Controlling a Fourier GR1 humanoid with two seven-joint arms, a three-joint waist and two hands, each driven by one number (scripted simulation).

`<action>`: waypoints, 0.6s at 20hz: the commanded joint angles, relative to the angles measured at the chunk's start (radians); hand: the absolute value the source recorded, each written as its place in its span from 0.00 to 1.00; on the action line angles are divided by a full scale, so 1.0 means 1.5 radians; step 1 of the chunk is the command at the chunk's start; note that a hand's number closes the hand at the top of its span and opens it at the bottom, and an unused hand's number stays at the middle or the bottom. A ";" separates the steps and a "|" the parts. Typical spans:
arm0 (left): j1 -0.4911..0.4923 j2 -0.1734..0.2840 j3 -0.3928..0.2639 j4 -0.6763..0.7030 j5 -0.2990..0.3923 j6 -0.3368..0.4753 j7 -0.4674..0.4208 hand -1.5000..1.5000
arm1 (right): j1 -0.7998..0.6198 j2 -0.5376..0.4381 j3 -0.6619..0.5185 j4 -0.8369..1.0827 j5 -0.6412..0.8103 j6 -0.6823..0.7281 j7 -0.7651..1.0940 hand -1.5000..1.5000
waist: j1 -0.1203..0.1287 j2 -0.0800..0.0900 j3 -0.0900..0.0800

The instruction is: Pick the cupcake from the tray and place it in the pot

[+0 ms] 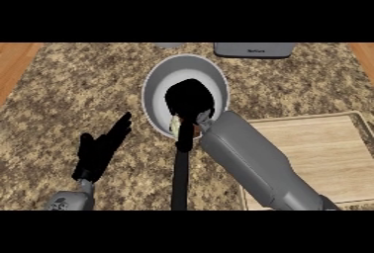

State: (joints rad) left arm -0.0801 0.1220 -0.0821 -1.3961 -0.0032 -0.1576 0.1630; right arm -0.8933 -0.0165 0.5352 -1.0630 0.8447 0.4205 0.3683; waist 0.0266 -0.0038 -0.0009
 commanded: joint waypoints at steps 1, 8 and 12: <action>-0.013 0.018 0.025 0.027 0.008 -0.012 -0.015 0.50 | 0.005 0.010 0.058 0.037 -0.038 0.052 0.082 0.00 | -0.002 0.004 0.000; -0.014 0.003 0.004 0.011 0.004 -0.016 -0.005 0.50 | 0.031 0.011 -0.003 -0.018 -0.234 -0.213 -0.022 0.00 | 0.025 0.009 0.002; -0.008 -0.003 -0.003 0.009 -0.006 -0.007 -0.004 0.50 | 0.036 0.011 -0.064 -0.064 -0.352 -0.286 -0.054 0.00 | 0.014 0.006 0.002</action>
State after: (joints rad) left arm -0.0921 0.1180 -0.0849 -1.3771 -0.0106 -0.1697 0.1500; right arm -0.8489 -0.0005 0.5111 -1.0957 0.4643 0.1039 0.3207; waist 0.0509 0.0069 0.0015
